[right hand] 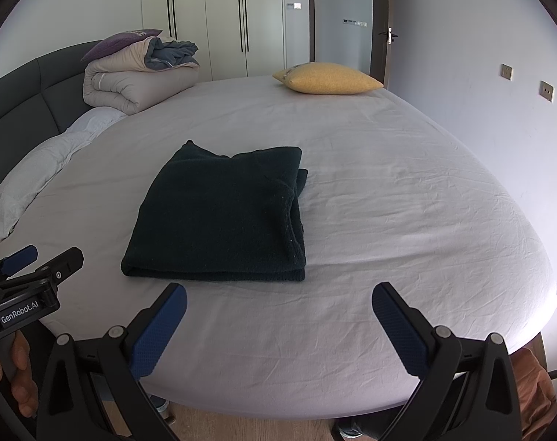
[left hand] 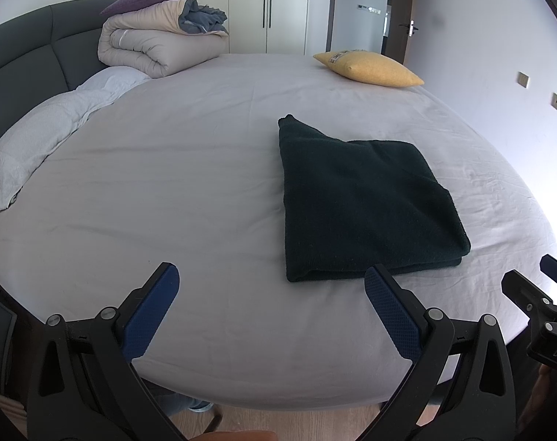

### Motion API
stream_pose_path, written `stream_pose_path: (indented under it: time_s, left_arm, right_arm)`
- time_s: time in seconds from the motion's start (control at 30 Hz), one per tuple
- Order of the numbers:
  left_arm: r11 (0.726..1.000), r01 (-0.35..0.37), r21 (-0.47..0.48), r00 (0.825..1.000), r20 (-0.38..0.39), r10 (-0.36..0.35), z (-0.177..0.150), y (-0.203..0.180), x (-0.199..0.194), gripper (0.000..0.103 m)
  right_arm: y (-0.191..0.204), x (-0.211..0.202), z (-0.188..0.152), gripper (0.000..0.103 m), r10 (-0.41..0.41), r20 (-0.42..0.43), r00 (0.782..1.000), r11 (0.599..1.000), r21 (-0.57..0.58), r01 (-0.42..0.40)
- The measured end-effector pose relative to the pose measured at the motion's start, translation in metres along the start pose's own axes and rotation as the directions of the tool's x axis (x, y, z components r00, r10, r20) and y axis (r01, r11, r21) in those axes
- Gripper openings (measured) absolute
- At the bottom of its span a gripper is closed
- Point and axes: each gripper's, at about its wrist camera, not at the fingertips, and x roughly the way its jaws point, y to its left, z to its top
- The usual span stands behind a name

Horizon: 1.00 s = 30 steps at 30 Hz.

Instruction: Fold small clothes

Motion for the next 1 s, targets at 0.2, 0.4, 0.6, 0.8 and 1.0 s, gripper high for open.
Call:
stream_pose_path:
  time_s: [0.2,0.4,0.6,0.8,1.0]
  left_arm:
    - [1.0,-0.001,-0.001,1.0,-0.001,0.001,-0.0017,-0.0009,-0.0004,0.103]
    - [1.0,0.0,-0.002,1.0,-0.003,0.0,-0.0035,0.0002,-0.0011,0.103]
    - [1.0,-0.001,-0.002,1.0,-0.004,0.001,-0.0033,-0.0004,-0.0012,0.103]
    - [1.0,-0.001,-0.003,1.0,-0.006,0.001,-0.0047,0.0005,-0.0014,0.103]
    - [1.0,0.0,-0.004,1.0,-0.01,0.0,-0.0055,0.0019,-0.0003,0.103]
  right_arm:
    - [0.0001,-0.0002,0.0,0.103,0.001,0.001,1.0,1.0,0.0,-0.001]
    - [-0.0001,-0.0004,0.0002,0.103,0.001,-0.001,1.0,1.0,0.0,-0.001]
    - [-0.0007,-0.0005,0.0006,0.103,0.001,0.0,1.0,1.0,0.001,-0.001]
    - [-0.0005,-0.0007,0.0006,0.103,0.002,-0.001,1.0,1.0,0.001,-0.002]
    - [-0.0009,-0.0007,0.001,0.103,0.001,-0.001,1.0,1.0,0.001,-0.001]
